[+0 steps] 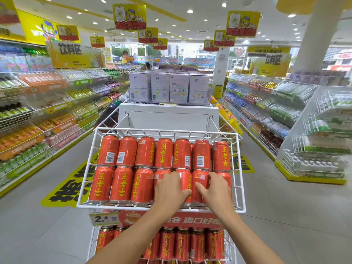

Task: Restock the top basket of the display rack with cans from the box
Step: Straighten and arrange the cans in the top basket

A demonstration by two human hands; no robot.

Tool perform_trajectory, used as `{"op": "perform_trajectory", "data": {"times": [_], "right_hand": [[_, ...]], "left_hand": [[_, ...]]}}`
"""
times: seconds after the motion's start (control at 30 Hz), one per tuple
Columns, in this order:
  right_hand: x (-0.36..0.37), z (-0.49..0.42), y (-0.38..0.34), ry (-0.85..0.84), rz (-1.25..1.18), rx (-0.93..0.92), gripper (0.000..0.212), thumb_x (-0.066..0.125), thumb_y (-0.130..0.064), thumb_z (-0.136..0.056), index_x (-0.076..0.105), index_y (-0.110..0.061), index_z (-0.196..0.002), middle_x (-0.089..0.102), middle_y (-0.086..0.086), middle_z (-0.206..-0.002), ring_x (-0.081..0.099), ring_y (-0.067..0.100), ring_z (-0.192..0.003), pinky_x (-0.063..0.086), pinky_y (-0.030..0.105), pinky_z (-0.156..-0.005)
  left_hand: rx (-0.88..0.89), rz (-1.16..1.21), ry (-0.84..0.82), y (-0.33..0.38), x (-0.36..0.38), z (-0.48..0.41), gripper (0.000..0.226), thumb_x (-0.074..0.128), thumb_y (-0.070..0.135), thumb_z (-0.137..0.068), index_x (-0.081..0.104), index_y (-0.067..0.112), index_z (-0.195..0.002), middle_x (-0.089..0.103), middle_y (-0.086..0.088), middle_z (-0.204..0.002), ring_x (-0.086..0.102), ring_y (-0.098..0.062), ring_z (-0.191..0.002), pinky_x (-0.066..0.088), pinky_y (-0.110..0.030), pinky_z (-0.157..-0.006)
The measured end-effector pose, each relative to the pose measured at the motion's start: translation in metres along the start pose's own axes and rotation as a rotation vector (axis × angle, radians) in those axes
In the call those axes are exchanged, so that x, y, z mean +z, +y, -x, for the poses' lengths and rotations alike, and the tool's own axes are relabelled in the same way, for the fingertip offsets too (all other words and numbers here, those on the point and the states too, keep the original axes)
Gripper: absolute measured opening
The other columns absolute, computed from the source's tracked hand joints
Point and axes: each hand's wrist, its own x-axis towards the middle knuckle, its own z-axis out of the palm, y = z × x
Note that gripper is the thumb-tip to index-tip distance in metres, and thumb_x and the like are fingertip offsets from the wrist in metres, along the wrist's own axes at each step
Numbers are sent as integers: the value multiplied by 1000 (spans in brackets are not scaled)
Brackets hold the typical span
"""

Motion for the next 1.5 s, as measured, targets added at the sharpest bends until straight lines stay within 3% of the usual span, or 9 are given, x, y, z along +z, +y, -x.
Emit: {"op": "perform_trajectory", "data": {"times": [0.13,0.27,0.43,0.63,0.77,0.97,1.13,1.27,1.5], "right_hand": [[4,-8,-1,10,-31,18,38,77,-48,-86,64,-22,-110,68,-2,-102,66,22,-97,54,39,-85],[1,-17,3,0,3,20,39,79,-49,-81,69,-23,-108,69,0,-100,66,23,-97,54,39,-84],[1,-14,7,-1,0,8,42,79,-50,-84,68,-24,-116,66,-1,-105,65,22,-100,51,36,-83],[1,-8,6,-2,-10,13,41,76,-49,-87,64,-24,-119,63,-1,-108,64,23,-102,52,36,-85],[-1,-11,0,-32,50,15,38,74,-49,-89,64,-21,-113,62,0,-106,65,25,-101,51,36,-81],[-5,-19,2,-26,76,8,36,74,-50,-88,67,-20,-107,68,0,-100,66,24,-96,50,35,-78],[-15,-35,1,42,70,5,35,71,-52,-89,66,-18,-95,65,2,-90,65,27,-88,45,36,-67],[-21,-54,-10,62,47,1,38,67,-55,-89,62,-17,-90,64,3,-88,65,29,-86,40,35,-64],[-20,-76,-26,33,71,15,42,73,-48,-90,63,-9,-105,64,11,-106,65,36,-101,41,37,-74]], "left_hand": [[-7,28,38,4,4,2,38,79,49,-78,57,20,-87,64,-2,-92,68,-28,-90,56,-40,-78],[-15,46,74,8,12,6,27,72,36,-91,57,17,-103,57,-5,-110,62,-31,-104,47,-36,-81],[-6,32,78,8,11,2,29,73,39,-89,51,21,-91,55,-3,-104,64,-28,-97,49,-34,-74],[18,-24,90,12,12,4,28,71,38,-92,57,16,-104,54,-5,-111,65,-30,-101,54,-37,-80],[11,-32,66,14,9,1,30,74,35,-90,59,16,-107,54,-6,-112,65,-30,-101,56,-39,-83],[25,25,78,9,5,-4,27,68,39,-92,49,20,-91,53,-3,-106,62,-29,-98,49,-35,-79],[49,48,196,11,-7,-23,28,62,43,-95,60,16,-100,58,-5,-104,61,-28,-99,48,-38,-83],[2,33,193,25,-18,-45,30,61,44,-95,58,14,-91,61,-10,-103,61,-32,-100,47,-40,-80],[-75,-120,196,45,-16,-60,30,66,35,-95,64,11,-112,59,-13,-115,64,-32,-105,51,-37,-79]]}}
